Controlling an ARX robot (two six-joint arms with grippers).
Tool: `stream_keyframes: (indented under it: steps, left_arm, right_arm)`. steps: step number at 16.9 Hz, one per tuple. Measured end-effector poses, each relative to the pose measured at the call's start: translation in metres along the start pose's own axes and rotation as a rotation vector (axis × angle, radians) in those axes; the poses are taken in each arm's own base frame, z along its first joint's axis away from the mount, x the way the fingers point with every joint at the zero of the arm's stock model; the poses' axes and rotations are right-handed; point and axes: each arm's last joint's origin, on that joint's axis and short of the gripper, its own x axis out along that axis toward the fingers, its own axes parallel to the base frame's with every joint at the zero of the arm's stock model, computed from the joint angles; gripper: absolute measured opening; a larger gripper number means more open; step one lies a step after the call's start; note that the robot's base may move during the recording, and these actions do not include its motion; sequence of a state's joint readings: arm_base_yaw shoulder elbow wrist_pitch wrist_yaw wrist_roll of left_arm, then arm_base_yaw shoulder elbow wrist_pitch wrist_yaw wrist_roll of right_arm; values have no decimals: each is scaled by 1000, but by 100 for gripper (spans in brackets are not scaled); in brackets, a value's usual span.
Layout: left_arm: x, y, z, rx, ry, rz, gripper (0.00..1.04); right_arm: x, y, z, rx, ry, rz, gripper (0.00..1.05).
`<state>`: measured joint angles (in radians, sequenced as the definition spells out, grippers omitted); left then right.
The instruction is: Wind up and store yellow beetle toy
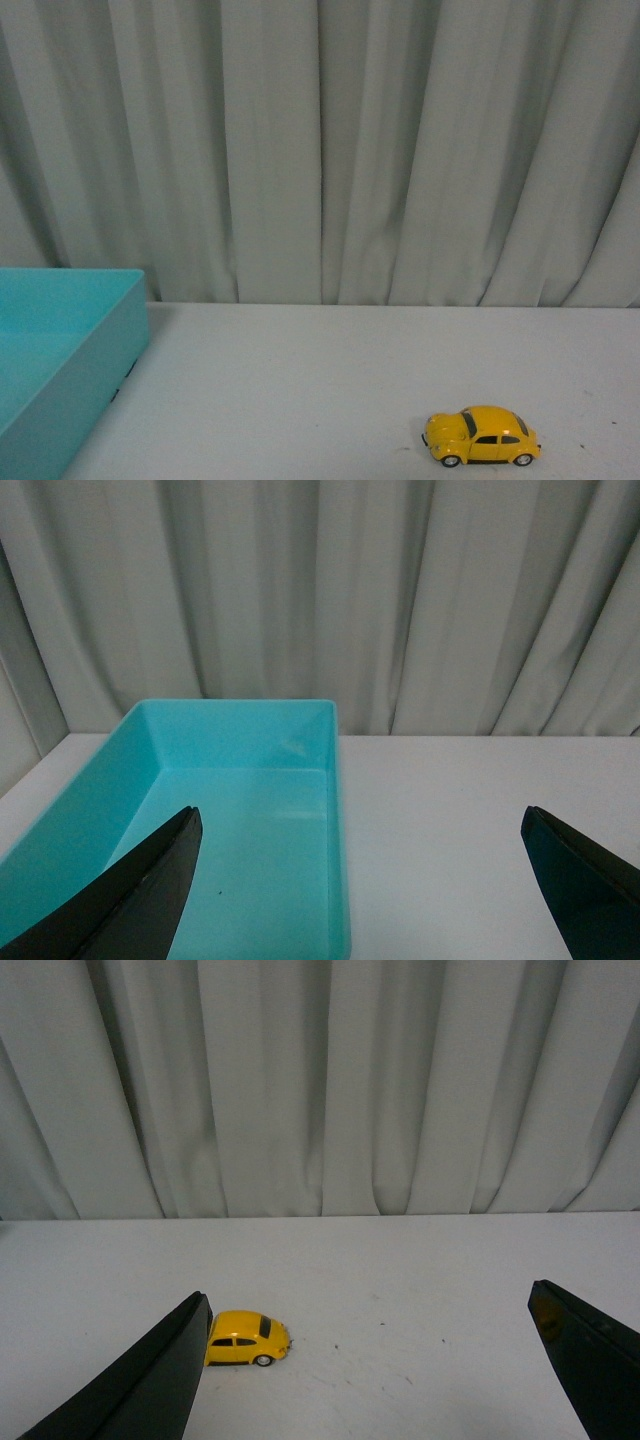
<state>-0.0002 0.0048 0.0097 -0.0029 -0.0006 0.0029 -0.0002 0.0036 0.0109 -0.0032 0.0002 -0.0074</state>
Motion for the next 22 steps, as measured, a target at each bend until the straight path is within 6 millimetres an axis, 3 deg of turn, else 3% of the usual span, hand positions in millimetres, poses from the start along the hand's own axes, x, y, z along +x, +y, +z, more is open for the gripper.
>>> stream_keyframes:
  steps: [18, 20, 22]
  left_arm:
    - [0, 0, 0, 0, 0, 0, 98]
    - [0, 0, 0, 0, 0, -1, 98]
    - [0, 0, 0, 0, 0, 0, 98]
  right_arm:
    - [1, 0, 0, -16, 4, -38, 98]
    - [12, -9, 3, -55, 28, -184, 98]
    - [25, -22, 5, -52, 44, -194, 98]
